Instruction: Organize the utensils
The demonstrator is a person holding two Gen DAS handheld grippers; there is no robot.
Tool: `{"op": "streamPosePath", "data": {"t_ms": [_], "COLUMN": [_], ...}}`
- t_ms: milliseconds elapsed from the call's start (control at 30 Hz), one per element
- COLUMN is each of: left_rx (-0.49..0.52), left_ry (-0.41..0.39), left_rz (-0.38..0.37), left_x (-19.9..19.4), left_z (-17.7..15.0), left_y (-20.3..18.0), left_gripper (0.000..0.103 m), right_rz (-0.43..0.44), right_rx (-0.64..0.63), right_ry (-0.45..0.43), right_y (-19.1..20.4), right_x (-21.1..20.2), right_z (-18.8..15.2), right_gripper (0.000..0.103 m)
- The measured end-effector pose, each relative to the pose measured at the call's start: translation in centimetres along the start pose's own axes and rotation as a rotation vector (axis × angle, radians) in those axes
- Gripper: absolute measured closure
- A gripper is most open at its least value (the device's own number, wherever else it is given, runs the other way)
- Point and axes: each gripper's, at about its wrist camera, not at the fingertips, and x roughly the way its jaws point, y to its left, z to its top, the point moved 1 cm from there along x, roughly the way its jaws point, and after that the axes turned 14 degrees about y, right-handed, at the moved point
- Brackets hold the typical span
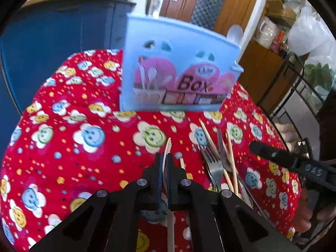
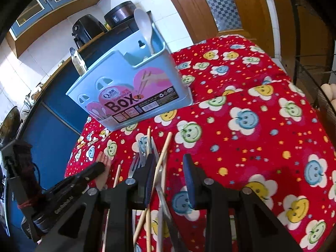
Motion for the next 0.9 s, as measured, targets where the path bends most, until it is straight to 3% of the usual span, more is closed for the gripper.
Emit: {"op": "streamPosePath", "data": {"t_ms": [200,500,667,900], "left_rx": [-0.027,-0.059,-0.068,-0.080], "left_ry": [-0.063,-0.093,-0.104,-0.125], "left_rz": [-0.002,-0.032,-0.042,-0.053], "left_x": [-1.4,-1.9,-2.0,-2.5], "left_z": [0.1,0.4,0.6,0.6], "left_y": [0.9,1.8,2.1,2.4], "left_gripper": [0.100,0.100,0.100,0.100], "right_rz": [0.010,-0.018,-0.007,0.040], "right_rx": [0.013,0.037,0.058,0.075], "right_ry": [0.048,0.077,0.083,0.055], "right_y": [0.7,1.2,0.7,-0.1], "right_x": [1.8,3.8,4.3,3.4], "right_z": [0.7,2.5,3.0,2.9], "right_gripper": [0.074,0.074,0.093,0.097]}}
